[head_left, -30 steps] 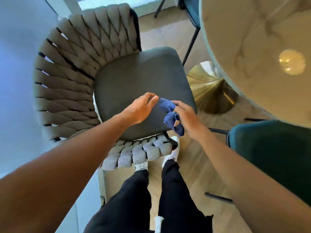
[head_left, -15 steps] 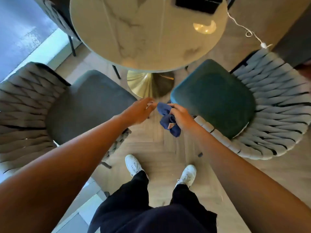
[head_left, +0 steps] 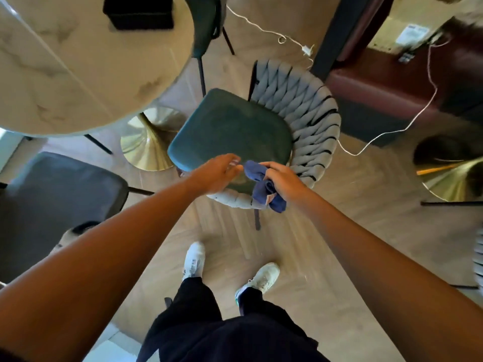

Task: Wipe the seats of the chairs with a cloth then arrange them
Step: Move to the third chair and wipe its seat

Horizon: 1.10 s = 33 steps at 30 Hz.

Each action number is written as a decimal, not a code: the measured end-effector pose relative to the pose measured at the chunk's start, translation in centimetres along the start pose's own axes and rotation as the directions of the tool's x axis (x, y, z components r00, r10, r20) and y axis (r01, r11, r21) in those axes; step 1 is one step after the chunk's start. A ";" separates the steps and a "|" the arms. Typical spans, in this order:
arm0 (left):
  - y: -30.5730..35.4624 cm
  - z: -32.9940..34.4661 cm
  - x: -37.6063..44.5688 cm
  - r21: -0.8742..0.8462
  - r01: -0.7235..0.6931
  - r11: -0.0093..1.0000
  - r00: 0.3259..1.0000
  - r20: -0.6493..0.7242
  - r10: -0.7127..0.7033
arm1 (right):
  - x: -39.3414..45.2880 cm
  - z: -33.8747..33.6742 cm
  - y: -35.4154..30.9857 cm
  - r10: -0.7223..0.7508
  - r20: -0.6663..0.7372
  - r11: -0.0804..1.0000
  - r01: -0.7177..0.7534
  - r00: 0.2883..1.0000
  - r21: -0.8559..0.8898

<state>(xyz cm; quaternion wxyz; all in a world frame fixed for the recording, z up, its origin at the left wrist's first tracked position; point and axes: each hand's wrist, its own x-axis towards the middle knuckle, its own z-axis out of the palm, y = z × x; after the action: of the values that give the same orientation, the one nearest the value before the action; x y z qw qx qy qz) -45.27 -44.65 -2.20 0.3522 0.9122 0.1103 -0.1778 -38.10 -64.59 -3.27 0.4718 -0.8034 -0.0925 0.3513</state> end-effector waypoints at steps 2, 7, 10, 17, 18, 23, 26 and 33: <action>2.3 0.9 1.4 -0.003 -0.013 1.000 1.000 0.025 0.013 | 0.4 -3.2 1.4 0.019 -0.034 1.000 -0.019 0.999 -0.009; 6.2 2.4 5.8 0.009 -0.024 1.000 1.000 0.004 0.024 | 1.0 -9.8 3.3 0.025 -0.046 0.998 -0.023 0.999 0.053; 8.1 3.0 9.1 0.024 -0.027 0.999 1.000 0.016 0.026 | 3.1 -13.1 3.4 0.018 -0.057 0.999 -0.016 0.998 0.042; 9.7 2.7 17.5 0.005 0.051 0.999 0.998 -0.022 -0.051 | 11.5 -19.8 1.8 -0.013 0.000 0.998 0.013 1.000 -0.067; 9.6 2.7 18.8 -0.017 0.072 0.997 0.997 -0.038 -0.073 | 13.0 -20.4 1.4 -0.008 0.021 0.996 0.010 1.000 -0.091; 10.2 2.2 24.2 -0.102 0.170 0.980 0.981 -0.071 -0.178 | 19.5 -23.0 -0.4 -0.020 0.099 0.991 0.033 0.995 -0.131; 11.1 1.0 26.2 -0.139 0.210 0.968 0.970 -0.094 -0.224 | 22.6 -24.5 -2.1 -0.011 0.145 0.985 0.035 0.989 -0.168; 11.7 -2.4 30.1 -0.185 0.308 0.933 0.926 -0.168 -0.338 | 30.1 -26.7 -5.4 -0.008 0.317 0.980 0.070 0.948 -0.186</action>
<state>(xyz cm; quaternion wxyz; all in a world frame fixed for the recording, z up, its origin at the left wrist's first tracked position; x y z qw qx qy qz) -13.41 -49.25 -5.60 0.3753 0.8643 0.3073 -0.1330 2.45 -65.70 -5.02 0.3770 -0.7774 -0.2163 0.4547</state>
